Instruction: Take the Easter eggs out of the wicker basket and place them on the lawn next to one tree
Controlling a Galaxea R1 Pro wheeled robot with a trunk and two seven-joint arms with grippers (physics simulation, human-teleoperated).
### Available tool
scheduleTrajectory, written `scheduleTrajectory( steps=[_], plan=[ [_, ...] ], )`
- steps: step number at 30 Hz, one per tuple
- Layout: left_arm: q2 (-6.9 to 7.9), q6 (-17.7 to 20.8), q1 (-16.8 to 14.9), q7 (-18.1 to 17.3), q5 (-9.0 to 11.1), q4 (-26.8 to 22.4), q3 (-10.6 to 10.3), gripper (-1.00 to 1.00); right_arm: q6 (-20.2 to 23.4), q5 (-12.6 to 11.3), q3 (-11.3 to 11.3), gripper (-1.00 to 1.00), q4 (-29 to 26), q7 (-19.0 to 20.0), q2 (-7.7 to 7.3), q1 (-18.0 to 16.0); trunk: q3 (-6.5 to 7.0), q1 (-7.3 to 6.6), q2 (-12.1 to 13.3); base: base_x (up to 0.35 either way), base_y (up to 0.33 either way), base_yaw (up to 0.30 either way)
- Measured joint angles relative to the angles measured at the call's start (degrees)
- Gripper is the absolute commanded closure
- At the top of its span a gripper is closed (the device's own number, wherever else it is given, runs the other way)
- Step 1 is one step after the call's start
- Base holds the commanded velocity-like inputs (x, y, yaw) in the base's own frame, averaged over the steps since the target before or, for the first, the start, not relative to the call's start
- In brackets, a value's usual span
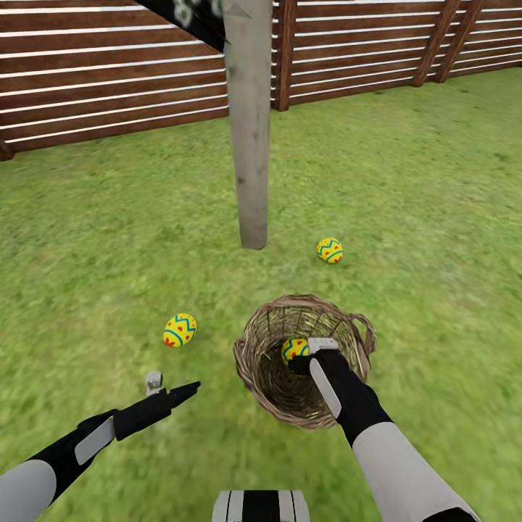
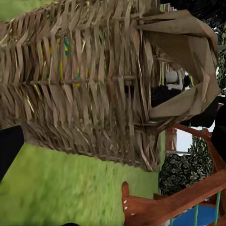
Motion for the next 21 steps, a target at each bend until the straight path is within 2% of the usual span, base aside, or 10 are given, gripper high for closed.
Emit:
scheduleTrajectory(
  steps=[8,21],
  plan=[
    [-0.03,0.0,0.0,0.0,0.1,0.0,0.0,-1.0,0.0,0.0,0.0,-1.0,0.0,0.0,0.07,0.0,-1.44,1.76,-3.2,0.0,0.0,0.0],
    [-0.15,-0.1,0.0,0.2,0.1,0.0,-0.1,-1.0,-0.1,0.0,0.4,-1.0,0.0,0.0,0.04,0.0,-1.44,1.75,-3.2,0.023,-0.028,0.0]
  ],
)
